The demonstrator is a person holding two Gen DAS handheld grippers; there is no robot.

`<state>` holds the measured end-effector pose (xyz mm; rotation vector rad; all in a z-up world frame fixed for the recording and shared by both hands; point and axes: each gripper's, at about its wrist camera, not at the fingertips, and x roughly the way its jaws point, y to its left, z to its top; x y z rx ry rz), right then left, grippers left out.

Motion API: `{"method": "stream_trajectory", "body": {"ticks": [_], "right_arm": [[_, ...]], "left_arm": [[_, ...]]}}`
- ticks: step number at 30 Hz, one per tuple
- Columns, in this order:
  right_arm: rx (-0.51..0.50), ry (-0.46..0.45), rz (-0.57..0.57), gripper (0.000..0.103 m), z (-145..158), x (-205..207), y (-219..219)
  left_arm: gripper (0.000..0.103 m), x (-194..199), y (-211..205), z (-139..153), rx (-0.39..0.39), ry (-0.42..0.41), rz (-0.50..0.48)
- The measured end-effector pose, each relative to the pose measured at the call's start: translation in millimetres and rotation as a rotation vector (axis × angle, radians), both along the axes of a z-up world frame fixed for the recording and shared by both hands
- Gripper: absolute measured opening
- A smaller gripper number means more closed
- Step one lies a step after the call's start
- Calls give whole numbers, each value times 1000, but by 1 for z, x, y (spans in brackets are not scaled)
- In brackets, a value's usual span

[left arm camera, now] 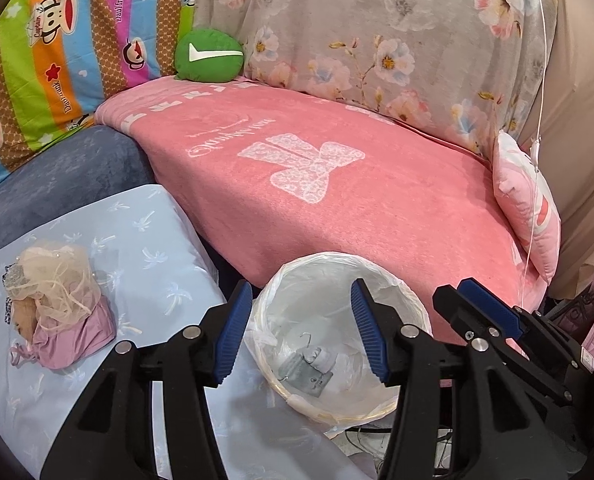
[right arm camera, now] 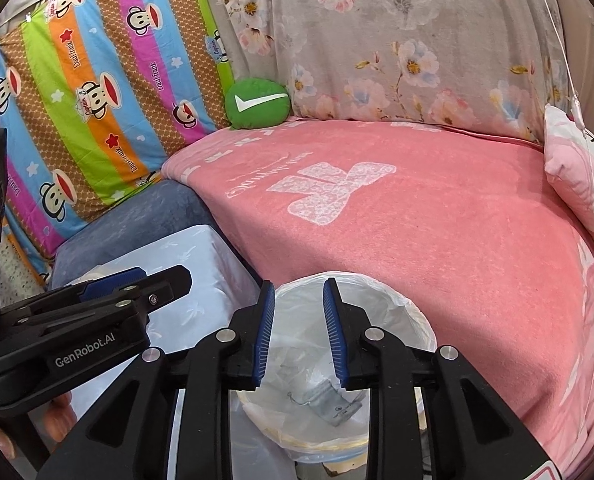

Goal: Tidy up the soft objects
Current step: 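Open both tools over the white bin, dropping the mask and sock, then move both tools back to the pile and close the left tool on the leopard hair tie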

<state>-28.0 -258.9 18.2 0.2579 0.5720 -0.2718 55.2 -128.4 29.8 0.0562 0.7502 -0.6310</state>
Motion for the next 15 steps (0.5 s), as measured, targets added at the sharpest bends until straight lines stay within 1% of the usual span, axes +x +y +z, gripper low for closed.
{"method": "stream_trajectory", "body": {"ticks": [15], "right_arm": [[-21, 9, 64, 25, 2, 16, 31]], "left_arm": [[50, 10, 32, -3, -11, 9, 65]]}}
